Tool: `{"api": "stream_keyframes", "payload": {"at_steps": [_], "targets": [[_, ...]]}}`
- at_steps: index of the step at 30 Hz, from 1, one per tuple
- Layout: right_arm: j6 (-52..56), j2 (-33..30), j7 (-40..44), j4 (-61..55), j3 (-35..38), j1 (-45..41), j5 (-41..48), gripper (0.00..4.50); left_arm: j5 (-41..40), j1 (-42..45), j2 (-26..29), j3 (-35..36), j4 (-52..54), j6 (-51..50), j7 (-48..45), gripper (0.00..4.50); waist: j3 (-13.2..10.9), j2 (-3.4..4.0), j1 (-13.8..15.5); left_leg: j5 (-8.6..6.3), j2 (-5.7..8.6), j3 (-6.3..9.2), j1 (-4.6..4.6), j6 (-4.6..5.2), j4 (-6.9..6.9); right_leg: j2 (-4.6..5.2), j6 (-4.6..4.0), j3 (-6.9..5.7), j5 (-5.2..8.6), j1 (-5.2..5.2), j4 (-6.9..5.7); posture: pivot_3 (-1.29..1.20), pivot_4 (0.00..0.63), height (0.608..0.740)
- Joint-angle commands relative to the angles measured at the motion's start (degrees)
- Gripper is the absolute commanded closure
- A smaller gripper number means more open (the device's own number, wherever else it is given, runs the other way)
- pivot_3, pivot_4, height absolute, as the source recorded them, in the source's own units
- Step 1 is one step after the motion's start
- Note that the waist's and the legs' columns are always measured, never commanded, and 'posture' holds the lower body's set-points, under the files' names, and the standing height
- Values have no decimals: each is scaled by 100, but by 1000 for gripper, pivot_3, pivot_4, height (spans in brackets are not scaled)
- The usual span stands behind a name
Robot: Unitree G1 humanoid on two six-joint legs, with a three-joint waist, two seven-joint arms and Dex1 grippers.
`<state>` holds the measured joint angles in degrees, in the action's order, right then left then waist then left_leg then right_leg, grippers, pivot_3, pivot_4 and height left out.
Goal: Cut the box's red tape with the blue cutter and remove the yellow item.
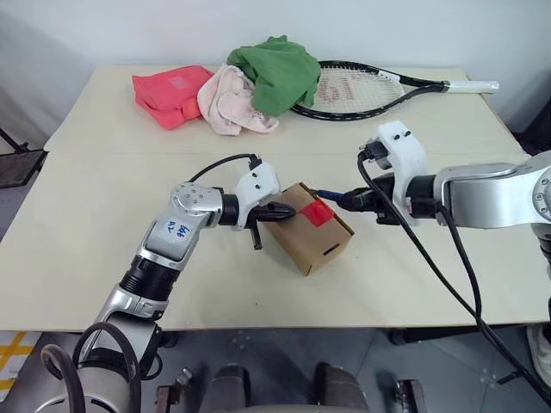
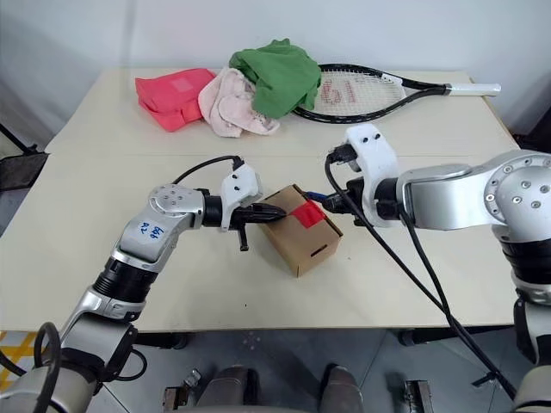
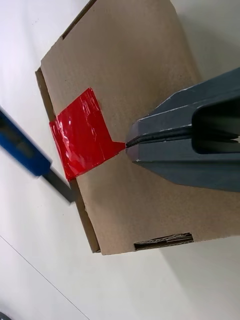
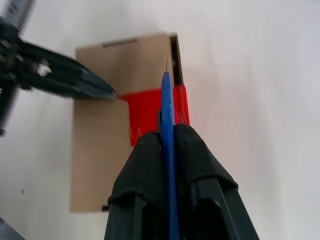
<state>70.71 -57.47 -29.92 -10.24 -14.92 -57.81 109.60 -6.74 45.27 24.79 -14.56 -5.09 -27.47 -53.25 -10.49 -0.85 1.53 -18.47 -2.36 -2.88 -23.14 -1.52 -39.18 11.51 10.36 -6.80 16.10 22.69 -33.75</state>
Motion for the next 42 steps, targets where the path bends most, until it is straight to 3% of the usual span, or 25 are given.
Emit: {"api": "stream_keyframes", "payload": {"at_steps": [1, 11, 42], "targets": [[-83, -6, 119, 31, 272, -140, -89, 4397, 71, -78, 0, -120, 30, -26, -18, 4500, 0, 0, -2, 0, 0, 0, 0, 0, 0, 0, 0, 0, 0, 0, 0, 0, 150, 740], [99, 17, 382, -9, 283, 28, -642, 4397, 101, -44, 36, -133, 10, 4, -52, 4500, 0, 0, -2, 0, 0, -1, 0, 0, 0, 0, 0, 0, 0, 0, 0, 0, 150, 740], [124, 162, 385, -167, 434, 123, -662, 4397, 128, -19, 66, -196, 27, -49, -85, 4500, 0, 0, -5, 0, 0, 0, 1, 0, 0, 0, 0, 0, 0, 0, -3, 0, 150, 740]]}}
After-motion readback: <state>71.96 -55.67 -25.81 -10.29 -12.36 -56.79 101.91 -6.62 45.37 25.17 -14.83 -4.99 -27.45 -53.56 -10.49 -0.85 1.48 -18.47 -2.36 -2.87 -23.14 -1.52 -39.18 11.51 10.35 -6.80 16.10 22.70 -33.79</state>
